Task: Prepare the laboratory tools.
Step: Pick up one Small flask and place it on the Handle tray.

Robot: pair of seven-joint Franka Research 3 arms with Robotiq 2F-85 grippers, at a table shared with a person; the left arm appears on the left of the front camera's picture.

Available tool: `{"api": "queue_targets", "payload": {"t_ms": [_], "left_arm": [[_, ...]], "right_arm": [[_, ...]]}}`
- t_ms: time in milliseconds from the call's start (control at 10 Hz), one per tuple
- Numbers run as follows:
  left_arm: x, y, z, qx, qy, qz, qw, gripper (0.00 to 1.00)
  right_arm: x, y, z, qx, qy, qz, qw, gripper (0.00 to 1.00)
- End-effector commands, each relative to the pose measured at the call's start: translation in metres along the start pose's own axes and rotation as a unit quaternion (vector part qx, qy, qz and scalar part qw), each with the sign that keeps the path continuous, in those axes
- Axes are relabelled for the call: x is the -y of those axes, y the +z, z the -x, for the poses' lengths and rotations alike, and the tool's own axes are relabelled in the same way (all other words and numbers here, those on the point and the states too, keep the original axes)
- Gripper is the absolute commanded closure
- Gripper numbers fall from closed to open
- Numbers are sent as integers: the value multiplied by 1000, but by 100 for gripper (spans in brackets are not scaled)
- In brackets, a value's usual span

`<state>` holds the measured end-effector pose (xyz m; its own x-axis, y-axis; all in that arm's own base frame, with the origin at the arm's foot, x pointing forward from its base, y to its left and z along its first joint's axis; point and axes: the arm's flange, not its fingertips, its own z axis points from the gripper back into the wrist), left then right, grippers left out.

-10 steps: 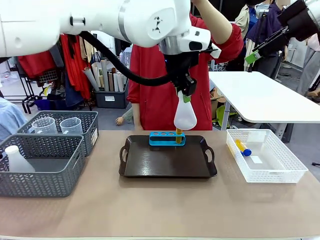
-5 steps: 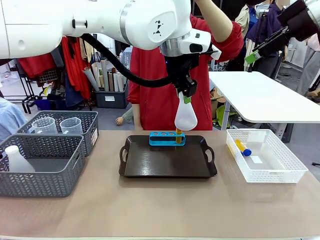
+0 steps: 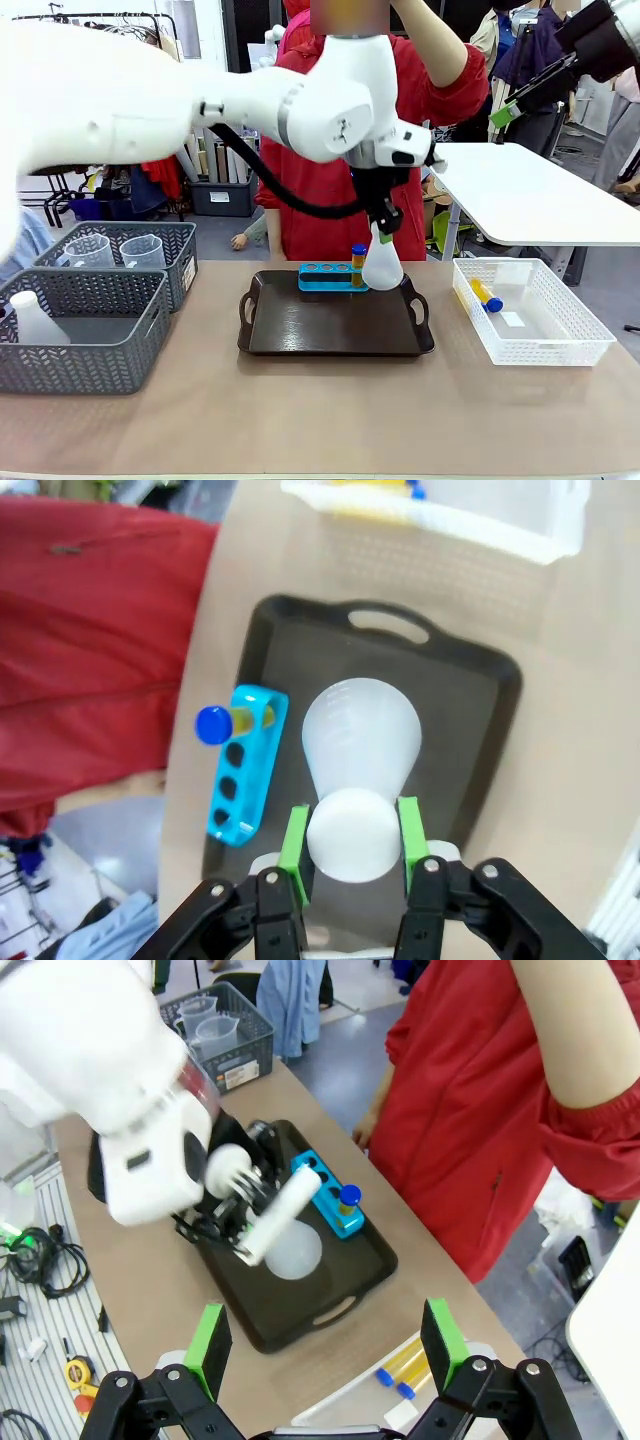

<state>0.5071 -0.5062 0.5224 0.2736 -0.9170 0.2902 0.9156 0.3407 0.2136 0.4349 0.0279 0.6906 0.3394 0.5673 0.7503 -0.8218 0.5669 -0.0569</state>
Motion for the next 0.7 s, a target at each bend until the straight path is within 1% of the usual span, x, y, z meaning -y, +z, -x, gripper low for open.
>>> {"api": "queue_targets", "payload": {"t_ms": [0,200,600], "left_arm": [[-2,-16,-11,-19,-22,-10,1000,100],[0,-40,-9,-32,-29,-2,999,100],[1,-71,3,-57,-19,26,998,100]], "right_arm": [[0,1,0,4,1,-1,1000,0],[0,1,0,4,1,-1,1000,0],[0,1,0,4,1,-1,1000,0]]}}
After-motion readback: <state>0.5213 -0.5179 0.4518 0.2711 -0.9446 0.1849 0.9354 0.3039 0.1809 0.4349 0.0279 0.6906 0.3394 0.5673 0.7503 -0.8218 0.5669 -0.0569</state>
